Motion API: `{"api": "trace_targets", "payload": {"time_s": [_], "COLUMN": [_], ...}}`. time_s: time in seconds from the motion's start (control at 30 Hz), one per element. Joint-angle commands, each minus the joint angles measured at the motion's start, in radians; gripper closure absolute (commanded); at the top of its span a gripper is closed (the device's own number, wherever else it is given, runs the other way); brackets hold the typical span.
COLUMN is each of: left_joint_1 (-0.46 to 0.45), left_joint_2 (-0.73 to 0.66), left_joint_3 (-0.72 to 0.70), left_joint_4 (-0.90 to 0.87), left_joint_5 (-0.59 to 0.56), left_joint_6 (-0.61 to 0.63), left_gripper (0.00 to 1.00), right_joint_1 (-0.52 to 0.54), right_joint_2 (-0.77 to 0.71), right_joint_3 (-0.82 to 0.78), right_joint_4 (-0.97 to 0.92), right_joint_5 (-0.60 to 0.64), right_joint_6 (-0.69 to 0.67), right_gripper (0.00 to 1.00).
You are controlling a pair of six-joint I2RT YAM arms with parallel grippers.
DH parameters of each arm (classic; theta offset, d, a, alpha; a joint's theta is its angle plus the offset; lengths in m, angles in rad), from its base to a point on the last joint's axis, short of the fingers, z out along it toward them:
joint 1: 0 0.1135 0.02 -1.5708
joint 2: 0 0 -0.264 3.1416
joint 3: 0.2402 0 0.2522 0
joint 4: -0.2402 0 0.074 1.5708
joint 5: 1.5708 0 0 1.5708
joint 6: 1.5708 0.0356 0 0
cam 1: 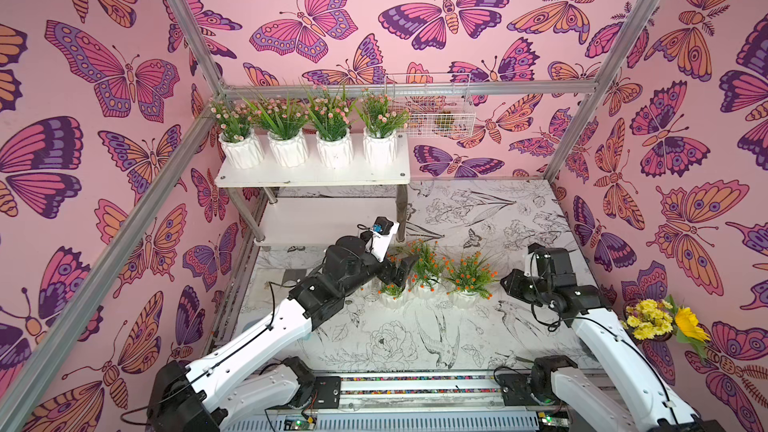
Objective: Place the baby's breath potted plants on the rack by color
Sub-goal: Pick up the baby's breath potted plant from the center of the board.
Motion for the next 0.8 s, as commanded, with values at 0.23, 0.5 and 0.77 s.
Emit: {"api": "trace_targets", "payload": {"time_s": [0.23,0.5,0.77], "left_joint_1": [-0.004,-0.004,-0.006], "left_joint_2": [0.027,0.024,0.036], "left_joint_3": [-0.009,-0.009,-0.015], "left_joint_4": [0.045,0.046,0.046], "left_joint_5": [0.031,0.028,0.029], "left_joint_6": [-0.025,-0.023,-0.027], "left_gripper": [0.00,0.00,0.00], "right_joint_1": [-0.005,-0.006,-0.006], "right_joint_2": [0.012,0.015,0.042], "right_joint_3": [-0.048,-0.090,-0.111], "right_joint_4": [0.019,0.064,0.096], "right_joint_5": [-0.004,-0.048,-0.049], "right_joint_6": [0.030,0.054,0.056], "right_gripper": [0.75,0.75,0.74]}}
